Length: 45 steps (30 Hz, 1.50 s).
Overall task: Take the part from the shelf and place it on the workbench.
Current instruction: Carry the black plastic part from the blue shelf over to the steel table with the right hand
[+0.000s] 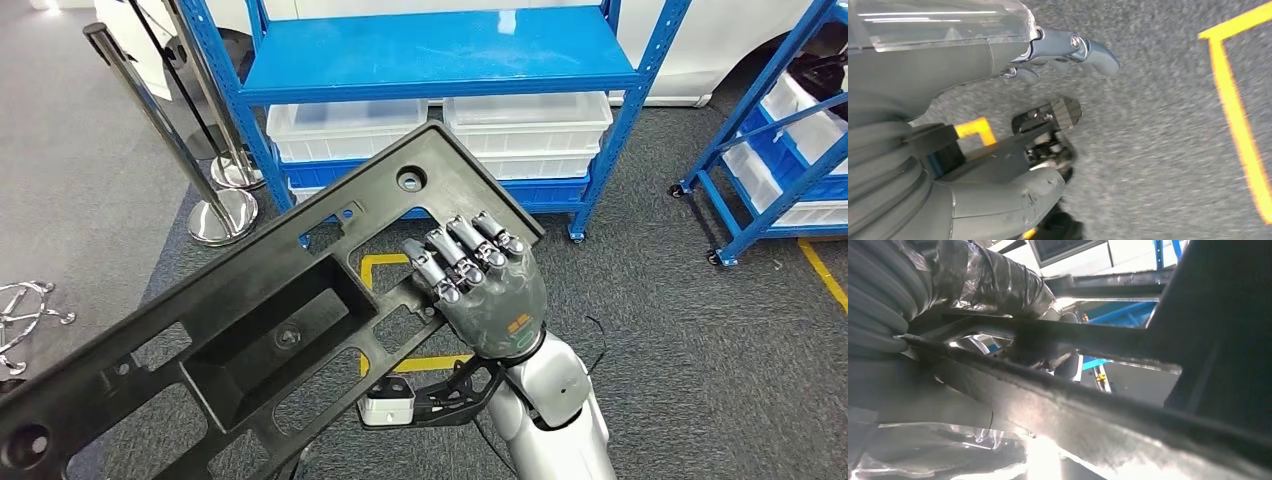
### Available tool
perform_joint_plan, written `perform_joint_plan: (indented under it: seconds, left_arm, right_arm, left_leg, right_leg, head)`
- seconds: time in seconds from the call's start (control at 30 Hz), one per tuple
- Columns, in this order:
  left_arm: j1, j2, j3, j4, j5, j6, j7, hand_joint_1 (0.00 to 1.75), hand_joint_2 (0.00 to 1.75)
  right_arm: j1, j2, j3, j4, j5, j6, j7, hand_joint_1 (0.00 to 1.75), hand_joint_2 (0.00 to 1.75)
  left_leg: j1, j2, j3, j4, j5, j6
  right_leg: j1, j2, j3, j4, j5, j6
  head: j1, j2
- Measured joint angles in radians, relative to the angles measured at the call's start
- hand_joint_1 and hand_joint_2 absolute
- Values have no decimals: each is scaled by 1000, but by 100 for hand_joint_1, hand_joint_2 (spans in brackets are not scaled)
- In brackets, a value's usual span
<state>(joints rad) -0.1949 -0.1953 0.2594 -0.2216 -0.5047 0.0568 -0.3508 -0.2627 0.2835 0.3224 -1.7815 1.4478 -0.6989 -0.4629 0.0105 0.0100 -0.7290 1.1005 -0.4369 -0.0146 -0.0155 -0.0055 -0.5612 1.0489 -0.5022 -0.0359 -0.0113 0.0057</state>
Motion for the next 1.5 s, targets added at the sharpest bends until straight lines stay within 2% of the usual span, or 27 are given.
perform_joint_plan:
  seconds: [0.07, 0.1, 0.17, 0.23, 0.3, 0.37, 0.43, 0.47, 0.57, 0.6, 0.63, 0.67, 0.73, 0.83, 0.87, 0.93, 1.0, 1.07, 1.1, 1.13, 1.2, 1.23, 1.27, 1.3, 1.37, 1.43, 1.5]
  left_arm:
    - [0, 0, 0, 0, 0, 1, 0, 0, 175]
    - [0, 0, 0, 0, 0, 2, 0, 0, 175]
    - [0, 2, 0, 0, 0, 5, 0, 0, 175]
    - [0, 4, 0, 0, -3, 7, 0, 0, 175]
    - [-4, 7, 0, 0, -6, 8, 2, 0, 175]
    - [-6, 8, 0, -1, -10, 9, 4, 0, 175]
    - [-5, 10, 0, -1, -14, 9, 7, 0, 175]
    - [-4, 10, 0, 0, -17, 9, 8, 0, 175]
    - [-6, 10, -1, 0, -25, 8, 11, 0, 175]
    - [-7, 10, -1, 0, -29, 7, 12, 0, 175]
    - [-9, 10, -2, 0, -32, 6, 13, 0, 175]
    - [-11, 10, -3, 0, -35, 6, 15, 0, 175]
    - [-16, 10, -5, 0, -38, 6, 18, 0, 175]
    - [-22, 12, -6, -1, -39, 8, 16, 0, 175]
    - [-23, 12, -6, -1, -39, 8, 16, 0, 175]
    - [-23, 14, -6, -1, -38, 9, 15, 0, 175]
    - [-22, 15, -6, 0, -38, 9, 15, 0, 175]
    - [-22, 15, -6, 0, -38, 9, 15, 0, 175]
    - [-22, 15, -6, 0, -38, 9, 15, 0, 175]
    - [-22, 16, -6, 0, -38, 9, 15, 0, 175]
    - [-22, 17, -6, -1, -38, 9, 15, 0, 175]
    - [-22, 18, -6, -1, -38, 9, 15, 0, 175]
    - [-23, 18, -6, -1, -38, 9, 15, 0, 175]
    - [-26, 19, -6, -1, -38, 9, 15, 0, 175]
    - [-30, 19, -6, -1, -38, 9, 14, 0, 175]
    - [-29, 20, -6, -1, -38, 10, 13, 0, 175]
    - [-28, 20, -6, 0, -38, 10, 12, 0, 175]
  right_arm:
    - [0, 0, 2, 0, -7, 0, -9, 175, 175]
    - [1, 0, 1, 0, -13, 0, -18, 175, 175]
    - [6, 1, 1, 0, -25, 0, -42, 175, 175]
    - [12, 5, -1, 0, -35, 0, -69, 175, 175]
    - [14, 14, -4, 0, -43, 0, -95, 175, 175]
    - [16, 25, -8, 0, -57, 0, -125, 175, 175]
    - [18, 30, -17, 0, -81, 0, -158, 175, 175]
    - [19, 31, -24, 0, -96, 0, -173, 175, 175]
    - [22, 31, -42, 0, -119, 0, -195, 175, 175]
    - [22, 31, -46, 0, -119, 0, -197, 175, 175]
    - [23, 31, -49, 0, -120, 0, -199, 175, 175]
    - [23, 31, -52, 0, -121, 0, -201, 175, 175]
    - [21, 31, -54, 2, -132, 0, -206, 175, 175]
    - [14, 35, -55, 11, -159, 0, -206, 175, 175]
    - [10, 36, -55, 17, -166, 0, -205, 175, 175]
    - [5, 37, -55, 31, -172, 0, -203, 175, 175]
    - [3, 39, -55, 43, -173, 0, -203, 175, 175]
    - [1, 40, -55, 52, -173, 0, -203, 175, 175]
    - [1, 41, -55, 56, -173, 0, -203, 175, 175]
    - [1, 41, -55, 60, -174, 0, -203, 175, 175]
    - [0, 41, -55, 67, -174, 0, -203, 175, 175]
    - [0, 41, -55, 69, -174, 0, -203, 175, 175]
    - [-1, 41, -55, 70, -174, 0, -203, 175, 175]
    - [-1, 41, -55, 71, -174, 0, -203, 175, 175]
    - [-2, 42, -55, 72, -173, 0, -203, 175, 175]
    - [-4, 42, -55, 76, -172, 0, -204, 175, 175]
    - [-5, 42, -55, 81, -168, 0, -205, 175, 175]
  left_leg:
    - [1, -1, -21, 123, -111, -5]
    - [1, -1, -22, 179, -127, -5]
    - [1, -2, 13, 223, -88, -3]
    - [0, -3, 117, 131, -51, 3]
    - [-5, -4, 242, -31, -86, 10]
    - [-12, -5, 289, -114, -111, 17]
    - [-11, -3, 276, -125, -86, 30]
    - [-10, -1, 264, -129, -71, 39]
    - [-12, 3, 211, -127, -24, 57]
    - [-15, 4, 190, -123, -10, 58]
    - [-16, 4, 166, -117, 4, 58]
    - [-18, 5, 142, -110, 17, 57]
    - [-19, 4, 95, -94, 40, 53]
    - [-21, 2, 56, -72, 68, 40]
    - [-20, 2, 51, -71, 79, 34]
    - [-15, 1, 42, -73, 90, 21]
    - [-11, -2, 17, -34, 31, 8]
    - [-6, -3, -13, 73, -77, -2]
    - [-4, -3, -23, 137, -111, -6]
    - [-2, -3, -23, 187, -118, -8]
    - [0, -3, 19, 205, -74, -11]
    - [1, -3, 65, 165, -49, -11]
    - [1, -3, 127, 94, -48, -10]
    - [-2, -5, 189, 11, -63, -5]
    - [-8, -8, 257, -94, -99, 10]
    - [-12, -10, 254, -106, -90, 27]
    - [-10, -4, 236, -109, -63, 43]
  right_leg:
    - [2, 0, -38, 1, 31, -5]
    - [4, -1, -58, 3, 46, -5]
    - [5, -1, -97, 5, 75, -4]
    - [5, -1, -129, 7, 102, 1]
    - [4, -1, -142, 4, 127, 10]
    - [2, -3, -141, -7, 152, 22]
    - [1, -2, -144, -16, 159, 33]
    - [1, -1, -152, -6, 135, 37]
    - [1, 2, -190, 142, -22, 40]
    - [1, 3, -199, 208, -51, 41]
    - [1, 3, -200, 260, -50, 42]
    - [1, 3, -188, 282, -26, 42]
    - [1, 3, -115, 236, 25, 38]
    - [9, 3, 43, 33, -35, 29]
    - [13, 3, 65, -6, -54, 25]
    - [13, 1, 52, -17, -36, 13]
    - [9, -3, 23, -20, -6, -2]
    - [9, -5, -14, -20, 26, -9]
    - [9, -5, -34, -19, 41, -8]
    - [9, -5, -54, -18, 57, -7]
    - [8, -6, -95, -15, 87, -3]
    - [7, -6, -112, -13, 100, 1]
    - [6, -5, -127, -11, 113, 5]
    - [6, -5, -137, -10, 125, 11]
    - [5, -6, -142, -14, 148, 23]
    - [4, -7, -140, -25, 170, 35]
    - [2, -4, -154, -10, 144, 43]
  head:
    - [0, 0]
    - [0, 0]
    - [0, 0]
    - [0, 0]
    - [0, 0]
    - [0, 0]
    - [0, 0]
    - [1, 0]
    - [2, 0]
    - [2, 0]
    - [2, 0]
    - [2, 0]
    - [2, 0]
    - [2, 0]
    - [2, 0]
    - [2, 0]
    - [1, 0]
    - [0, 0]
    - [0, 0]
    - [0, 0]
    - [0, 0]
    - [0, 0]
    - [0, 0]
    - [0, 0]
    - [0, 0]
    - [0, 0]
    - [1, 0]
